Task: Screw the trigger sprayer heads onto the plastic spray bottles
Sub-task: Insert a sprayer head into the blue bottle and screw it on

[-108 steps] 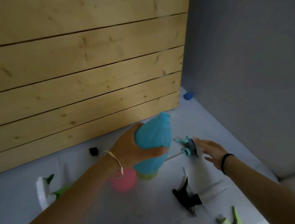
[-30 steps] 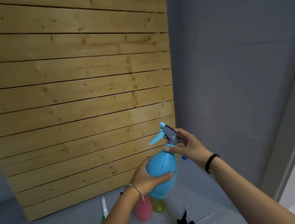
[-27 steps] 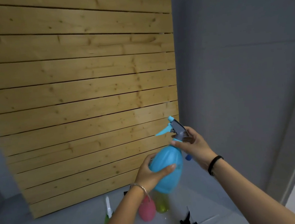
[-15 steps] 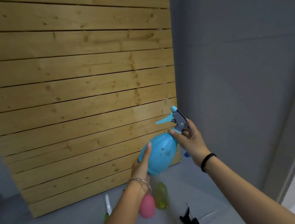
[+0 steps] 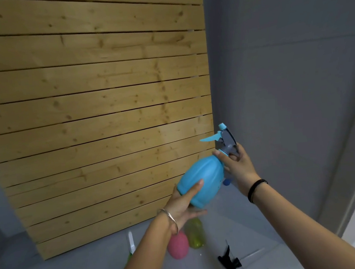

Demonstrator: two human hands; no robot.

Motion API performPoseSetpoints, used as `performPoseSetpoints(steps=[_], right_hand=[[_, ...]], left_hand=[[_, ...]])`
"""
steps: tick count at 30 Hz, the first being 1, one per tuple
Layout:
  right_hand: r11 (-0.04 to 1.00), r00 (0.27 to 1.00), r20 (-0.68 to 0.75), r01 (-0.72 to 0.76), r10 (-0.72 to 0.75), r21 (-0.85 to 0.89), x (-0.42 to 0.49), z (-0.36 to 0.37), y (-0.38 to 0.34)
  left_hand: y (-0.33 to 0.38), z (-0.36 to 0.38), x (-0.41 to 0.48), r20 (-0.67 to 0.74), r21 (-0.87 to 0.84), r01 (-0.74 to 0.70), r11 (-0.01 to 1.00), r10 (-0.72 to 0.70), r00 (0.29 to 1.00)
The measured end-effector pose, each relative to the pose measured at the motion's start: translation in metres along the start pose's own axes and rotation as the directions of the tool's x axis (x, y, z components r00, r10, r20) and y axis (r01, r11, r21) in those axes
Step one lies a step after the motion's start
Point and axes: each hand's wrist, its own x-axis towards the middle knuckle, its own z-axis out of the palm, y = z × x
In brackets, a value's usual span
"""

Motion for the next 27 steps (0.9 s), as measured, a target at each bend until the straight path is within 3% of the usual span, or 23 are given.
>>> performPoseSetpoints(steps=[5, 8, 11, 13, 15, 18, 21, 24, 27], right_hand=[[1.0, 1.0, 0.029, -0.011, 0.011, 0.001, -0.001, 0.002, -0.002], [1.0, 1.0, 0.013, 0.002, -0.002, -0.027, -0.002, 0.0, -0.001], [0.997, 0.995, 0.094, 0.027, -0.02, -0.079, -0.002, -0.006, -0.006], [0.995, 0.981, 0.194, 0.021, -0.001, -0.099, -0.002, -0.008, -0.013], [0.995, 0.973, 0.231, 0.017, 0.007, -0.103, -0.002, -0.008, -0.015], [0.997, 0.989, 0.148, 0.031, -0.02, -0.075, -0.001, -0.006, -0.013], [0.998, 0.996, 0.083, 0.02, -0.015, -0.059, -0.001, -0.005, -0.01], [0.996, 0.991, 0.133, 0.018, -0.007, -0.085, 0.0, -0.006, -0.011], [0.994, 0.968, 0.246, -0.015, 0.041, -0.106, 0.002, -0.012, -0.017]], left_hand=[[0.001, 0.0, 0.005, -0.114, -0.058, -0.063, 0.996, 0.056, 0.992], [-0.002, -0.002, 0.004, -0.038, -0.052, -0.108, 0.993, 0.106, 0.994], [-0.003, -0.005, -0.001, 0.055, 0.07, 0.038, 0.997, -0.042, 0.998], [-0.002, -0.006, -0.002, 0.044, 0.076, 0.146, 0.986, -0.15, 0.988], [-0.002, -0.007, -0.001, 0.023, 0.074, 0.154, 0.985, -0.156, 0.987], [-0.003, -0.002, 0.0, 0.011, 0.087, -0.029, 0.996, 0.028, 1.0], [-0.005, -0.002, 0.004, -0.085, 0.215, -0.169, 0.962, 0.19, 0.978], [-0.002, 0.001, 0.003, -0.033, 0.066, -0.135, 0.989, 0.137, 0.99], [0.001, -0.004, 0.002, 0.048, -0.187, 0.075, 0.979, -0.068, 0.997]])
